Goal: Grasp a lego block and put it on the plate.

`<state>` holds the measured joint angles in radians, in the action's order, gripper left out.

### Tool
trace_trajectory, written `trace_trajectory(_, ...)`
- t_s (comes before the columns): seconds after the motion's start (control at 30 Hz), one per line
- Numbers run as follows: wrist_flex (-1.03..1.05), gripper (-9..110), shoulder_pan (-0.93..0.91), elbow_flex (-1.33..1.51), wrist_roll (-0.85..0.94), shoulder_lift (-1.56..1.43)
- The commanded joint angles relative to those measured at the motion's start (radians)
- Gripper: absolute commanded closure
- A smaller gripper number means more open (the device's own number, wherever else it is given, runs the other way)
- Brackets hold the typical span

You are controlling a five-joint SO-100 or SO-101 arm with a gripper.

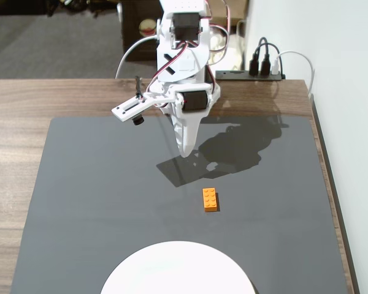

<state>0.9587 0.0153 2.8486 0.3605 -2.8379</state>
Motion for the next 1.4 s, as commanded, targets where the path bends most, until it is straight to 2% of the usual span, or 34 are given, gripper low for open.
trace_trajectory(0.0,-0.114,101,0.112,-0.463,-0.041,0.934)
trace_trajectory(1.37,-0.124,101,0.158,-0.477,-0.012,0.946)
